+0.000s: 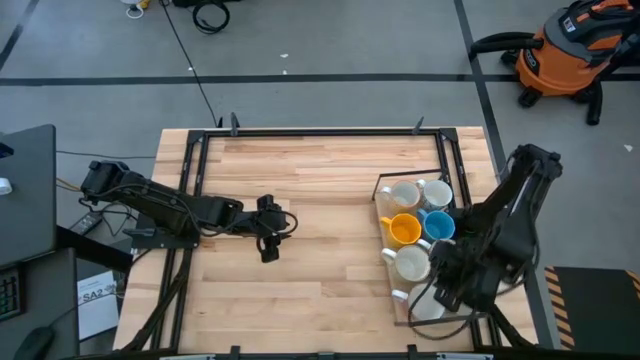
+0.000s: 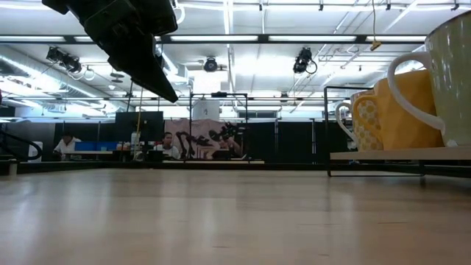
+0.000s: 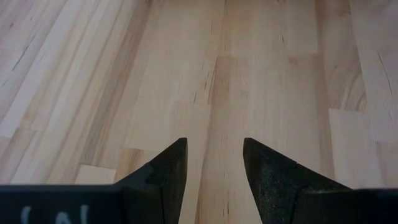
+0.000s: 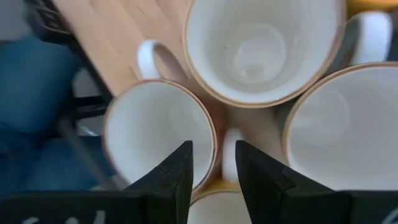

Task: Place coffee mugs
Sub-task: Return to Home Position

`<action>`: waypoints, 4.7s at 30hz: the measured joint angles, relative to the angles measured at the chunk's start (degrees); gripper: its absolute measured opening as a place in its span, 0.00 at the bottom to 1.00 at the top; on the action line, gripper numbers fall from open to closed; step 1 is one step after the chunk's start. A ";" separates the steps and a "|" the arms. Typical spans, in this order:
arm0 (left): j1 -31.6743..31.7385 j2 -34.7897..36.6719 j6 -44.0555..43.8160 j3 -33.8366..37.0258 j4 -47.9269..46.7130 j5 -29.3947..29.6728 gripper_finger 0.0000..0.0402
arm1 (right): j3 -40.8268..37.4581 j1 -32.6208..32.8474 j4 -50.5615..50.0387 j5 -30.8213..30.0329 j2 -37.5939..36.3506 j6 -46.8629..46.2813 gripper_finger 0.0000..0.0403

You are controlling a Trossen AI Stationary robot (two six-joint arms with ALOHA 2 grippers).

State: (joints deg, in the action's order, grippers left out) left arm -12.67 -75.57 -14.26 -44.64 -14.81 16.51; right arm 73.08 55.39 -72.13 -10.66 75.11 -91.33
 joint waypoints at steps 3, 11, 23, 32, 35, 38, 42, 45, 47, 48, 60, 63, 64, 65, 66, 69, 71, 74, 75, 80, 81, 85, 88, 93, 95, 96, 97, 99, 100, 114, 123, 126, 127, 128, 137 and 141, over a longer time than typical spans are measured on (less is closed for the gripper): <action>0.00 0.00 0.02 0.00 0.02 0.00 0.40 | 0.00 -1.52 0.01 -0.71 -4.48 0.01 0.31; 0.01 0.00 0.02 0.00 0.02 0.00 0.40 | 0.00 -8.63 2.14 -20.54 -15.99 15.53 0.31; 0.00 0.02 0.00 0.00 0.97 0.48 0.40 | 0.00 -26.81 34.00 -26.31 -22.34 84.81 0.31; 0.00 0.02 -0.07 0.00 1.60 1.51 0.40 | -0.59 -41.50 36.97 -0.57 -24.59 99.00 0.31; 0.01 0.02 -0.04 0.00 2.00 1.51 0.40 | -3.72 -44.11 37.21 3.13 -25.63 98.95 0.31; 0.00 0.02 -0.07 0.00 2.42 1.51 0.40 | -8.92 -45.59 38.99 4.67 -27.36 97.94 0.31; 0.01 0.02 -0.06 0.00 2.88 1.51 0.40 | -16.33 -46.97 43.82 4.76 -30.95 95.89 0.31; 0.01 0.02 -0.04 0.00 2.91 1.51 0.40 | -21.25 -47.75 47.25 4.76 -34.50 94.48 0.31; 0.00 0.02 -0.07 0.00 2.95 1.51 0.40 | -23.80 -48.22 48.90 4.76 -37.11 93.71 0.31; 0.01 0.02 -0.04 0.00 2.95 1.50 0.40 | -25.01 -48.41 49.69 4.76 -38.45 93.26 0.31; 0.00 0.02 0.00 0.00 3.29 1.49 0.40 | -34.40 -48.87 52.10 4.76 -52.09 90.12 0.31; 0.00 0.02 0.00 0.00 3.33 1.51 0.40 | -36.02 -48.87 52.29 4.55 -55.12 89.96 0.31; 0.00 0.02 0.00 0.00 3.37 1.51 0.40 | -36.48 -48.87 52.48 4.53 -56.08 89.94 0.31; 0.00 0.02 0.02 0.00 3.43 1.49 0.40 | -37.00 -48.87 52.80 4.51 -57.01 89.94 0.31; 0.02 0.02 0.02 0.00 3.47 1.49 0.40 | -37.65 -48.87 53.32 4.50 -57.93 89.94 0.31; 0.00 0.02 0.02 0.00 3.52 1.50 0.40 | -39.60 -48.87 54.29 4.47 -60.65 89.92 0.31; 0.00 0.02 0.02 0.00 3.52 1.51 0.40 | -40.74 -48.87 54.52 4.41 -62.32 89.86 0.31; 0.00 0.02 0.02 0.00 3.52 1.49 0.40 | -42.71 -48.85 54.88 4.33 -64.62 89.35 0.31; 0.01 0.02 0.02 0.00 3.52 1.49 0.40 | -43.44 -48.86 55.20 4.33 -65.42 89.35 0.31; 0.00 0.02 0.02 0.00 3.52 1.51 0.40 | -46.74 -48.85 57.72 4.24 -69.00 89.35 0.31; 0.00 0.02 0.02 0.00 3.54 1.49 0.40 | -47.41 -48.85 58.11 4.22 -69.72 89.35 0.31; 0.00 0.02 0.02 0.00 3.52 1.49 0.40 | -49.51 -48.85 58.72 4.13 -72.13 89.35 0.31; 0.00 0.02 0.02 0.00 3.54 1.49 0.40 | -51.26 -48.85 60.45 4.11 -73.71 89.37 0.31; 0.01 0.02 0.02 0.00 3.54 1.49 0.40 | -53.69 -48.85 61.75 4.09 -75.02 89.17 0.31; 0.00 0.02 0.02 0.00 3.54 1.50 0.40 | -54.49 -48.85 62.56 4.05 -74.99 88.54 0.31; 0.00 0.02 0.02 0.00 3.54 1.49 0.40 | -55.02 -48.85 62.96 3.72 -74.99 88.45 0.31; 0.01 0.02 0.02 0.00 3.56 1.49 0.40 | -55.61 -48.85 63.27 3.30 -74.99 88.29 0.31; 0.02 0.02 0.02 0.00 3.78 1.49 0.40 | -56.81 -48.85 64.19 2.45 -74.97 88.28 0.31; 0.00 0.02 0.02 0.00 3.78 1.49 0.40 | -57.44 -48.85 65.02 1.96 -74.97 88.25 0.31; 0.02 0.02 0.02 0.00 3.80 1.49 0.40 | -68.61 -48.85 78.74 1.27 -74.93 87.86 0.31; 0.02 0.02 0.02 0.00 3.78 1.49 0.40 | -71.63 -48.85 80.34 1.29 -74.92 87.87 0.31; 0.01 0.02 0.03 0.00 3.78 1.49 0.40 | -72.47 -48.85 80.28 1.31 -74.91 87.95 0.31; 0.02 0.02 0.04 0.00 3.78 1.49 0.40 | -72.74 -48.85 80.09 1.31 -74.93 88.00 0.31; 0.02 0.02 0.02 0.00 3.79 1.49 0.40 | -72.74 -48.85 79.40 1.31 -74.91 88.00 0.31; 0.02 0.02 0.02 0.00 3.80 1.49 0.40 | -72.74 -48.85 77.72 1.33 -74.91 88.48 0.31; 0.00 0.02 0.02 0.00 3.80 1.49 0.40 | -72.74 -48.85 75.93 1.33 -74.91 88.31 0.31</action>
State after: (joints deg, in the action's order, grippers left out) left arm -12.67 -75.55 -14.24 -44.64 -11.00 18.00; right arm 0.34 6.55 3.80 -9.32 0.21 -3.02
